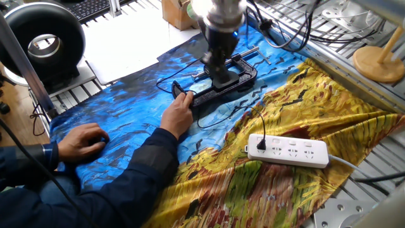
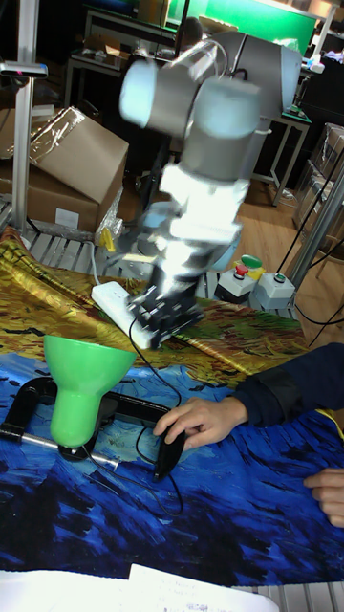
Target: Turn on the desk lamp by pressing the button
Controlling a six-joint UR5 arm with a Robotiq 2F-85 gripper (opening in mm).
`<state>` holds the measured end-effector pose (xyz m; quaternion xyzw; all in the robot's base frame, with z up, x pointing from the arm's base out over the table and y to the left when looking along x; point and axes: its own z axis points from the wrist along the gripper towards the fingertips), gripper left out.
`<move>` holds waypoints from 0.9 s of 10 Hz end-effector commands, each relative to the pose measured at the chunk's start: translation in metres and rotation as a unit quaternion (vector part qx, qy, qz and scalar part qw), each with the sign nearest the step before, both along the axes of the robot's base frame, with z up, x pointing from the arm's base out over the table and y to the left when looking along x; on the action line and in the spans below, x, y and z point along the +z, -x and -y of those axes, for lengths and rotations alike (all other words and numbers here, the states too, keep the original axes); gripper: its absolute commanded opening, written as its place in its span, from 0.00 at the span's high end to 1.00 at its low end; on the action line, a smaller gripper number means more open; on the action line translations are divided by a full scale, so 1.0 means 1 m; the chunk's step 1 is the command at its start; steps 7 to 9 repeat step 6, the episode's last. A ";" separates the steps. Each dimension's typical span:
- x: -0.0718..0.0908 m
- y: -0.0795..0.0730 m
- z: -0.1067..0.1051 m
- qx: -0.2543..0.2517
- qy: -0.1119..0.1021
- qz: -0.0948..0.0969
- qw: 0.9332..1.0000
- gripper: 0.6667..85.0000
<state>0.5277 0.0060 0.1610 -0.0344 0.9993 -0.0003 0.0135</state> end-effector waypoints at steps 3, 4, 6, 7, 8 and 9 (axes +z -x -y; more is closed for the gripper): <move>0.052 -0.005 -0.051 -0.056 -0.042 0.007 0.997 1.00; 0.051 -0.010 -0.046 -0.062 -0.036 0.010 0.997 1.00; 0.053 -0.020 -0.041 -0.063 -0.040 0.012 0.997 1.00; 0.053 -0.020 -0.041 -0.063 -0.040 0.012 0.997 1.00; 0.053 -0.020 -0.041 -0.063 -0.040 0.012 0.997 1.00; 0.053 -0.020 -0.041 -0.063 -0.040 0.012 0.997 1.00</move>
